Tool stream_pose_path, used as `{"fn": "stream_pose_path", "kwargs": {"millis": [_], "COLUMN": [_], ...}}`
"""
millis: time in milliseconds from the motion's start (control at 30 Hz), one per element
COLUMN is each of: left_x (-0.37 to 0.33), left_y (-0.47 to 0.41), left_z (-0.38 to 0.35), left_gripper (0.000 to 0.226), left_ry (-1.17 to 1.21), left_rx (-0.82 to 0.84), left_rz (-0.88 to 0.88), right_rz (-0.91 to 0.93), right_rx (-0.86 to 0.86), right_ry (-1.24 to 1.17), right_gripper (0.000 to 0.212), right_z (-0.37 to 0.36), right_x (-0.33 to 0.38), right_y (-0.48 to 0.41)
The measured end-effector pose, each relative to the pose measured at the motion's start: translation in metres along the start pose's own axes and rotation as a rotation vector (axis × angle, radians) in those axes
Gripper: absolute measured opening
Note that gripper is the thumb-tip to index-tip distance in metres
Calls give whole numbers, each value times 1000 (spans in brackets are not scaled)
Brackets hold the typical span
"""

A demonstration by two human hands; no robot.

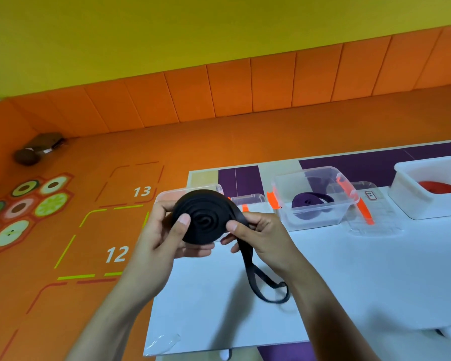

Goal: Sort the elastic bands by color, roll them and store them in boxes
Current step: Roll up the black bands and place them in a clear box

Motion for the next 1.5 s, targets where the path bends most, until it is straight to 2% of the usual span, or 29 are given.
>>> {"fn": "stream_pose_path", "kwargs": {"millis": [67, 133, 233, 300, 367, 433, 533, 633, 767, 900, 1000, 1100, 1167, 1233, 1300, 1433, 1500], "left_x": [4, 1, -12, -18, -21, -23, -27, -25, -12, -6, -11, -10, -4, 3, 10, 15, 16], "left_y": [3, 4, 3, 0, -2, -3, -5, -7, -4, -1, 2, 4, 5, 7, 10, 13, 13], "left_z": [-5, -2, 8, 13, 12, 11, 28, 47, 55, 69, 87, 100, 105, 109, 112, 116, 117], "left_gripper": [17, 9, 27, 21, 15, 13, 9, 12, 13, 13, 14, 14, 15, 17, 18, 20, 20], "left_ry": [54, -68, -372, -475, -449, -380, -330, -413, -482, -510, -506, -524, -498, -480, -466, -450, -438], "left_rx": [23, 87, 211, 220, 212, 160, -17, -117, -182, -282, -383, -401, -407, -411, -422, -434, -436], "left_rz": [89, 141, 128, 120, 83, 19, -73, -70, -52, -48, -44, -17, -6, 8, 30, 50, 58], "right_rz": [3, -15, -49, -58, -50, -53, -154, -290, -406, -448, -498, -520, -563, -583, -555, -494, -449], "right_rx": [-12, 13, 102, 150, 160, 148, 158, 175, 147, -6, -191, -424, -524, -538, -488, -277, -192], "right_ry": [45, 85, 139, 160, 148, 102, 63, 88, 174, 419, 559, 331, 88, -105, -262, -595, -814], "right_gripper": [11, 11, 17, 21, 17, 8, 17, 23, 12, 24, 15, 4, 18, 25, 25, 23, 30], "right_z": [4, 7, 3, -3, -8, -6, 5, 18, 32, 62, 82, 95, 99, 97, 93, 82, 78], "right_x": [5, 7, 7, 5, 8, 10, -8, -47, -92, -128, -145, -157, -162, -164, -166, -182, -186], "right_y": [1, 2, 4, 3, 2, 1, 2, 12, 18, 23, 37, 53, 61, 67, 70, 72, 75]}}
Point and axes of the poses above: each hand's wrist, its own y-axis away from the middle knuckle, its own z-axis out of the back of the hand, x = y × z, the point moved 7 cm from there along -y, towards the middle knuckle, and after that the axes turned 12 degrees about x, right-handed, at the moved point
